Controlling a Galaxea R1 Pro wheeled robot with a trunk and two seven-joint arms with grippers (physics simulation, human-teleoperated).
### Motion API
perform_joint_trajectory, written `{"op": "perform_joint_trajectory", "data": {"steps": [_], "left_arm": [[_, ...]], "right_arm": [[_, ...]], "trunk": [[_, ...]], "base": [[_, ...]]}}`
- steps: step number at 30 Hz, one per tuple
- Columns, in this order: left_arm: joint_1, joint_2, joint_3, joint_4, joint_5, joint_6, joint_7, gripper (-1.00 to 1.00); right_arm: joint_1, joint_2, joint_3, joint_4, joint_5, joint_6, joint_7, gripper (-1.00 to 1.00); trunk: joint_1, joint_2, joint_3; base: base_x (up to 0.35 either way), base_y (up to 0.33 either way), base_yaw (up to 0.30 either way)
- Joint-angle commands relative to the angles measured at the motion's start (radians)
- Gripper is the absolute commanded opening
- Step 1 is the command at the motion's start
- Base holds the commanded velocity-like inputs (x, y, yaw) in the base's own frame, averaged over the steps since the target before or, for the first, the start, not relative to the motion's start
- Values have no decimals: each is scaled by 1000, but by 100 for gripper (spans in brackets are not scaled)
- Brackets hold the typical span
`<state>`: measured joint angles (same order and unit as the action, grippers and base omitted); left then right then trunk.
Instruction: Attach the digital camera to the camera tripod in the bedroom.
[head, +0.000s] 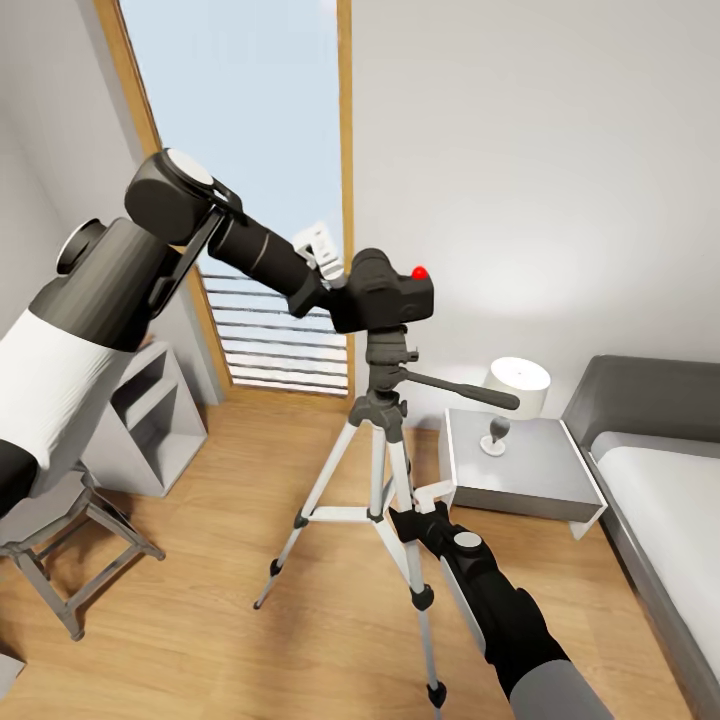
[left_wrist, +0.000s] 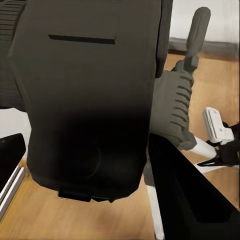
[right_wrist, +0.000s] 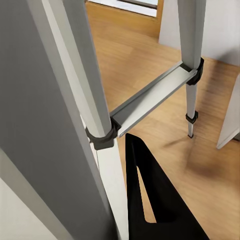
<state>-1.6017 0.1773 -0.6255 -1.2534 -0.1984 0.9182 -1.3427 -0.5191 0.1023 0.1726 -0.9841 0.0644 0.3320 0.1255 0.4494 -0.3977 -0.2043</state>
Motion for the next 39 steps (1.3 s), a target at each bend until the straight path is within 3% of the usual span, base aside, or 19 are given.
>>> {"op": "perform_joint_trajectory", "data": {"steps": [1,9,28,30,35,39], "left_arm": [[-2,1,0,-1,-13,4,-23,-100],[-1,11,0,-17,-17,2,-67,-100],[-3,4,5,-18,-24,-7,-63,-100],[-3,3,5,-16,-35,-8,-61,-100],[-3,0,9,-14,-101,-9,-59,-100],[-3,-1,10,-14,-126,-16,-59,-100]], "right_arm": [[-1,0,-1,-2,5,5,5,-100],[-1,0,-1,-1,5,5,5,-100],[-1,0,-1,-1,5,5,5,-100],[-1,0,-1,-1,5,5,5,-100],[-1,0,-1,-1,5,5,5,-100],[-1,0,-1,-1,6,5,5,-100]], "trunk": [[1,-2,-2],[1,-2,-2],[1,-2,-2],[1,-2,-2],[1,-2,-2],[1,-2,-2]], "base": [[0,0,0],[0,0,0],[0,0,0],[0,0,0],[0,0,0],[0,0,0]]}}
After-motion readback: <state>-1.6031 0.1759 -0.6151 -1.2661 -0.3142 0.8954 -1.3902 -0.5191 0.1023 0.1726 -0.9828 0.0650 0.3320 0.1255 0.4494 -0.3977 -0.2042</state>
